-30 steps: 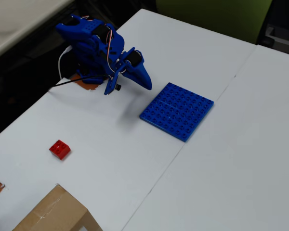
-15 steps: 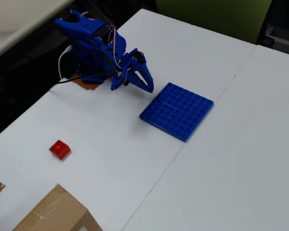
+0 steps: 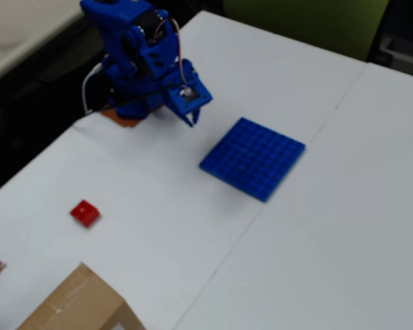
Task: Pick up the 2x2 red block and go up the 8x8 blue block.
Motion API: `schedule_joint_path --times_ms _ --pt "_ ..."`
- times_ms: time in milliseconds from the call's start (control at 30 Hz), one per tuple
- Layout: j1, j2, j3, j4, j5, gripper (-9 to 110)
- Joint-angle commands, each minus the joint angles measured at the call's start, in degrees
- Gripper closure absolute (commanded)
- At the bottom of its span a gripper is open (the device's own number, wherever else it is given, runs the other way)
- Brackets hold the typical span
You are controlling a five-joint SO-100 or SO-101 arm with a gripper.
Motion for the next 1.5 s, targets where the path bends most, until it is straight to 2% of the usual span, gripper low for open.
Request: schedule_joint_path --times_ms 0,133,233,600,1200,1467 --pt "5.7 -7.0 -13.6 10.2 -15.5 101" --pt "16.2 -17.0 -25.2 20.3 -36.0 101" --pt "23.5 -23.4 -33.0 24.8 -47.5 101" --pt "37.3 -34.1 -34.6 14.5 -66.7 99" --pt "50.2 -43.1 -34.6 -2.0 -81.0 99" --pt "52.8 -45.9 -34.6 -9.8 -83.7 98"
